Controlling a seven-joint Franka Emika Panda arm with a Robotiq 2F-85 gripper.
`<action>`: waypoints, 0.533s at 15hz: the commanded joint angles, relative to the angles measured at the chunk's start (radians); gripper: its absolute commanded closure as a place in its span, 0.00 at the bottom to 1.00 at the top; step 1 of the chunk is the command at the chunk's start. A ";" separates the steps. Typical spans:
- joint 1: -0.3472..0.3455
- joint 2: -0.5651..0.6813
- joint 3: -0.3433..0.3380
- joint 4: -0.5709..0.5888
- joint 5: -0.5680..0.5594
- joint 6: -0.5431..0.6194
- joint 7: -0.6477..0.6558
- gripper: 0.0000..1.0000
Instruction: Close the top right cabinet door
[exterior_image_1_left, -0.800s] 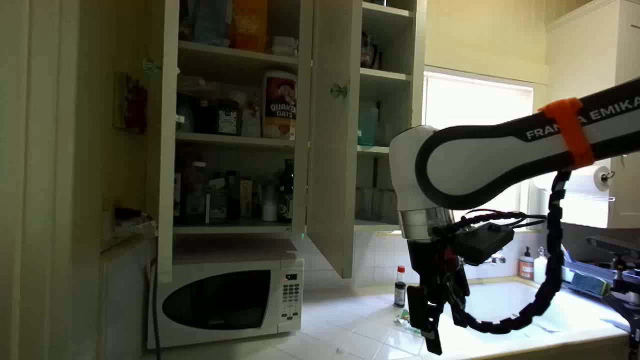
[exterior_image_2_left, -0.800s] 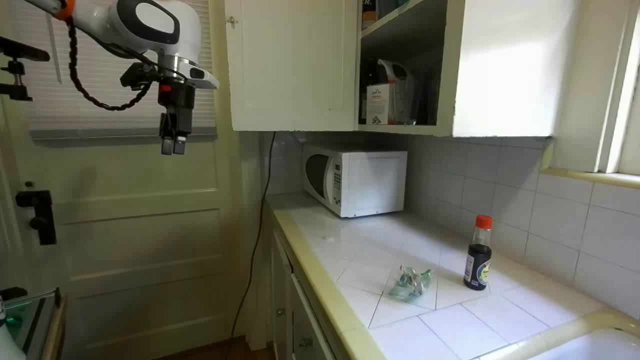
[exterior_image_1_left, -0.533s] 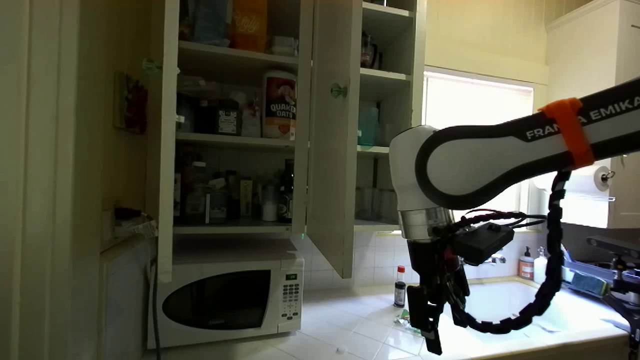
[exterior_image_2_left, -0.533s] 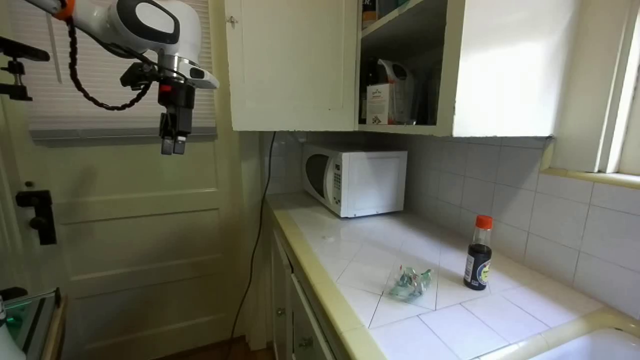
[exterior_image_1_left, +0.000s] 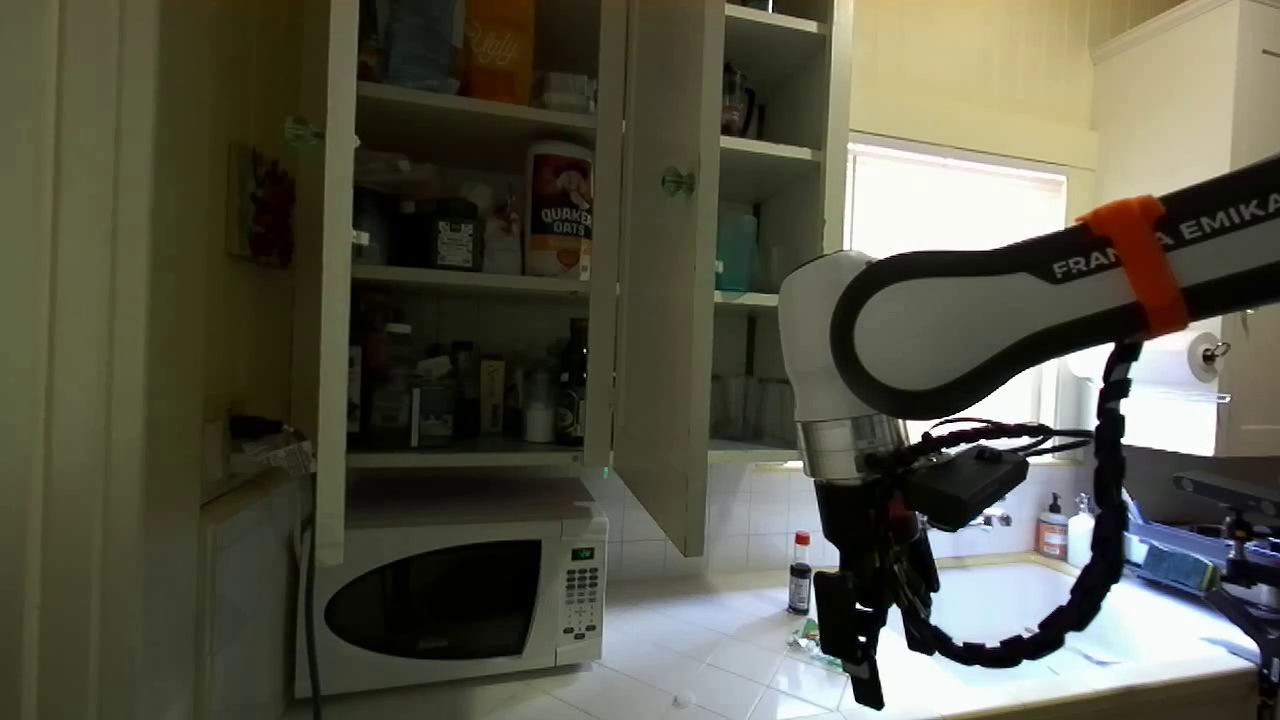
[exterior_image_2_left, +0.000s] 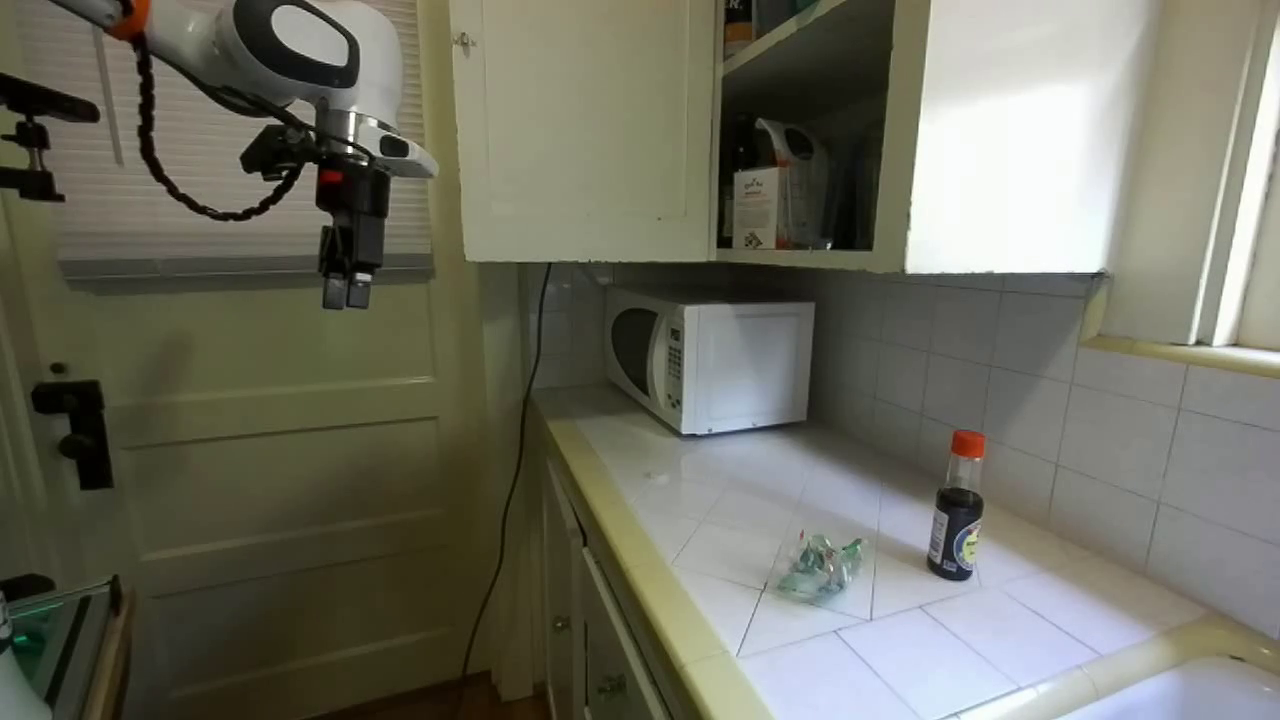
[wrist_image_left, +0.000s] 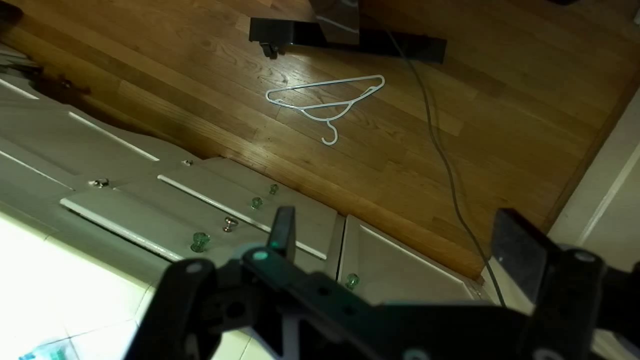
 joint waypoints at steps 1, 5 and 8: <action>0.025 0.005 0.006 -0.004 0.006 -0.008 0.030 0.00; 0.058 -0.027 0.081 -0.052 0.002 0.052 0.150 0.00; 0.087 -0.074 0.150 -0.095 -0.010 0.106 0.267 0.00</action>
